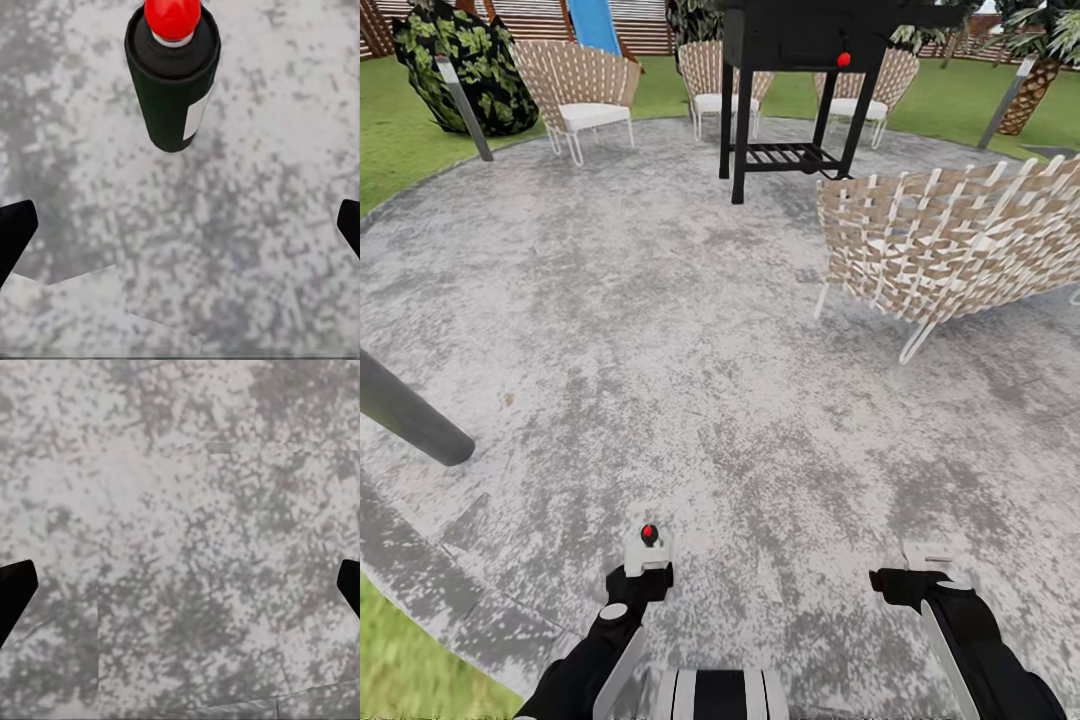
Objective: Pick up the pesticide atomizer in the garden and spray insectifuge to fully cover both potted plants in the garden.
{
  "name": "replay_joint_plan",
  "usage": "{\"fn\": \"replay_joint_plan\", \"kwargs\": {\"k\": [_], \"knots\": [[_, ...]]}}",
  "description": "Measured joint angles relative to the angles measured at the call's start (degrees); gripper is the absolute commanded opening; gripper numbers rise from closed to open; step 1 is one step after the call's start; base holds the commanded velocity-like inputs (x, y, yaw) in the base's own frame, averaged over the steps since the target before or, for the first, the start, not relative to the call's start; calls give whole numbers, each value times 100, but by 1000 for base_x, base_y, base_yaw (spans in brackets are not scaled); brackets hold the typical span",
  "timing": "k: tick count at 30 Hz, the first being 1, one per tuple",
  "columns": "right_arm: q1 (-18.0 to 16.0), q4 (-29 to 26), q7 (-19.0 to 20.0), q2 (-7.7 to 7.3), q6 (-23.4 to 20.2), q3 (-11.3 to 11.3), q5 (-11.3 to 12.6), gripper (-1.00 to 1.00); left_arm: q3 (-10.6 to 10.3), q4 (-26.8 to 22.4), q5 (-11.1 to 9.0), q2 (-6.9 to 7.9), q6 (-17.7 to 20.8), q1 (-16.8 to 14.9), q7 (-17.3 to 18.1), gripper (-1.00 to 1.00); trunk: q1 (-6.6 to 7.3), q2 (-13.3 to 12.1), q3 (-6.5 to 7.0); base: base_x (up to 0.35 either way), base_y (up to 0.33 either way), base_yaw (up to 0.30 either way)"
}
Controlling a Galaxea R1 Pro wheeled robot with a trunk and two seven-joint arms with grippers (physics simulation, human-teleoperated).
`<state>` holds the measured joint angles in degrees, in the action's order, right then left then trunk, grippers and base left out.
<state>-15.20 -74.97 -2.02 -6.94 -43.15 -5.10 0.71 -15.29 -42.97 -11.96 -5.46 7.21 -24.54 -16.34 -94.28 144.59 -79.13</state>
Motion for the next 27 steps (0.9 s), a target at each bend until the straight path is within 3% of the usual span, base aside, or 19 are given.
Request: {"fn": "replay_joint_plan", "kwargs": {"k": [4,15,22,27], "knots": [[0,0,0,0,0,0,0,100,-5,-8,7,1,-8,1,-1,100,-2,2,-23,0,0,0],[0,0,0,0,0,0,0,100,-22,-9,8,-7,-6,1,-8,100,-31,16,-266,0,0,0],[0,0,0,0,-1,0,0,100,-39,-33,9,-8,-3,2,-8,100,-31,16,-267,0,0,0],[0,0,0,0,0,0,-1,100,-38,-108,4,-10,33,0,11,100,-41,22,-355,0,0,0]]}}
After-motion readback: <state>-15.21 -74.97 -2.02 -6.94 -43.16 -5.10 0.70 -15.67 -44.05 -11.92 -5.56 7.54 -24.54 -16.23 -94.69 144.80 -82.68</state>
